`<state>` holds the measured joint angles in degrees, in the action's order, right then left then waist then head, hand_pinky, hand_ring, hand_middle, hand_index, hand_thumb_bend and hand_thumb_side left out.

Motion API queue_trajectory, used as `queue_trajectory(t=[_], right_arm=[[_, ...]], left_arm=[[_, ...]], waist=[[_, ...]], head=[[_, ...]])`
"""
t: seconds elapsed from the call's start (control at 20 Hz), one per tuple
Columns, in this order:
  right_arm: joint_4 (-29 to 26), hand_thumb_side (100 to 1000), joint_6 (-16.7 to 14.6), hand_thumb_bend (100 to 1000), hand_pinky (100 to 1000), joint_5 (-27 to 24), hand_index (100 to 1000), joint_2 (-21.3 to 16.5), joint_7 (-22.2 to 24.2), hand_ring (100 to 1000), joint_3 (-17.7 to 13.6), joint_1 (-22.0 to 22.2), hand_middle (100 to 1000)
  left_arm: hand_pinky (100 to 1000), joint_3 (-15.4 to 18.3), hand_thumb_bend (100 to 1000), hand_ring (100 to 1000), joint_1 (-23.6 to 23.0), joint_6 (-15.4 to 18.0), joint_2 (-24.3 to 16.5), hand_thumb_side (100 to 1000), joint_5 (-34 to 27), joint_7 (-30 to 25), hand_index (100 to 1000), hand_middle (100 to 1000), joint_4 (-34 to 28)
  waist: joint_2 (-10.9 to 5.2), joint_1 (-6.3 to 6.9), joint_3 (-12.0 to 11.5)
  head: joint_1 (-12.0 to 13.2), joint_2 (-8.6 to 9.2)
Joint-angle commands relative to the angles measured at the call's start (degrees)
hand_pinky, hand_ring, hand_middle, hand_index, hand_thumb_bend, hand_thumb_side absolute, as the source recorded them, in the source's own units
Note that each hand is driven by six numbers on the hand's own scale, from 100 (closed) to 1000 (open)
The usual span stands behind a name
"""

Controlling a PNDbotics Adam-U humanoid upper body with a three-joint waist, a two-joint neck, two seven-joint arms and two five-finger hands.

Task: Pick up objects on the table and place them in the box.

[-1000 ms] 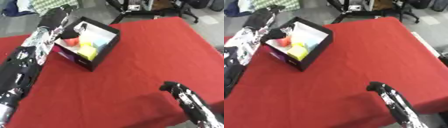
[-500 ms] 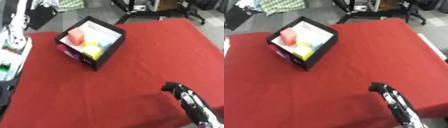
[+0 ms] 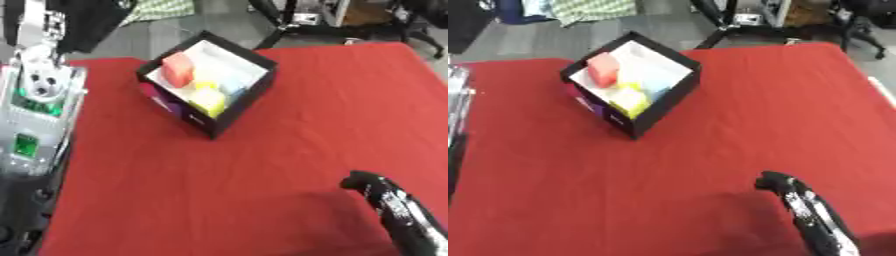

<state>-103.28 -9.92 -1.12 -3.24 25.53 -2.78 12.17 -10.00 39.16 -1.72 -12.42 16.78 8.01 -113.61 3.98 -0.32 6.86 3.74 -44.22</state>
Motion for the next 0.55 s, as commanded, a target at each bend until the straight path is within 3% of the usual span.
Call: queue_trajectory(t=[0.05,0.55], right_arm=[[-0.55,822,-0.01,100,1000,0.47,814,-0.27,-0.33,800,-0.26,-0.06,708],[-0.57,804,0.04,100,1000,0.50,813,-0.19,-0.55,800,-0.40,-0.08,708]], left_arm=[[776,-0.19,100,648,2.02,1.25,0.36,461,-0.79,-0.89,868,685,-0.98],[774,0.56,100,643,3.09,1.46,0.07,415,-2.49,-2.29,864,681,-0.98]], waist=[[-1.53,-0.03,-0.19],[-1.61,-0.08,-0.37]], head=[[1.07,0.10],[-0.03,0.10]])
